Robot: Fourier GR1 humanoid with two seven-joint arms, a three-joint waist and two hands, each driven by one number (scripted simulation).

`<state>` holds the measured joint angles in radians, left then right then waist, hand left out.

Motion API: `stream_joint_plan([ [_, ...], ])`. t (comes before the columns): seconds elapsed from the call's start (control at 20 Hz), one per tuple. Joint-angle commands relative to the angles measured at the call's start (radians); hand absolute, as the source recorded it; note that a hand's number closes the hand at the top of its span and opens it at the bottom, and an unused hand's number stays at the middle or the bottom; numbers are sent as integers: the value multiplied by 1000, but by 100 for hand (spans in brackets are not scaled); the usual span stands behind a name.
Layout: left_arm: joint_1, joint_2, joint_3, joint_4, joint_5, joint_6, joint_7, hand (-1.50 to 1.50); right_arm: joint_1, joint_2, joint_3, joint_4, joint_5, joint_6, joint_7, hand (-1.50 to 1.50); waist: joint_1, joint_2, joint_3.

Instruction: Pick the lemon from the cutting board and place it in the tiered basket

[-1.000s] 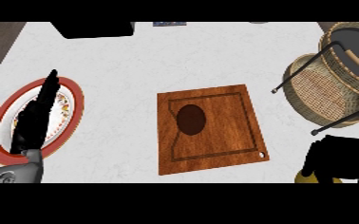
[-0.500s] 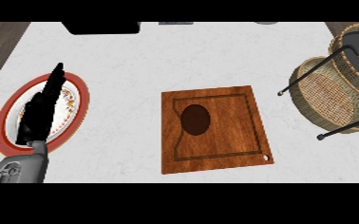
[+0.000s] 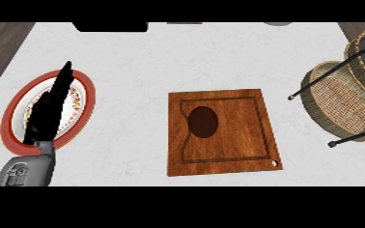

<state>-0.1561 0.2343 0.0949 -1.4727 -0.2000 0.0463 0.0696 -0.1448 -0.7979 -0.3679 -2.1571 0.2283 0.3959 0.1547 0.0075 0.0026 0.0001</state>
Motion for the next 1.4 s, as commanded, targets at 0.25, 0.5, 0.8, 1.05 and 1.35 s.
stream_joint_plan([
  [0.25,-49,13,19,61,-5,-15,-11,0,-202,-74,59,428,261,-113,-231,150,10,3,0],
  [0.5,10,16,16,-23,5,-35,6,0,-253,-61,127,619,302,-123,-412,150,14,1,0],
  [0.8,70,-5,8,-82,-18,-15,10,0,-192,-80,71,726,270,-60,-578,150,-2,-3,0],
  [1.05,35,-14,8,0,-15,-16,-45,0,-250,0,166,850,272,10,-484,150,9,3,-1],
  [1.35,3,-18,31,43,-15,0,-59,0,-257,6,114,932,227,65,-499,-150,-6,-1,0],
])
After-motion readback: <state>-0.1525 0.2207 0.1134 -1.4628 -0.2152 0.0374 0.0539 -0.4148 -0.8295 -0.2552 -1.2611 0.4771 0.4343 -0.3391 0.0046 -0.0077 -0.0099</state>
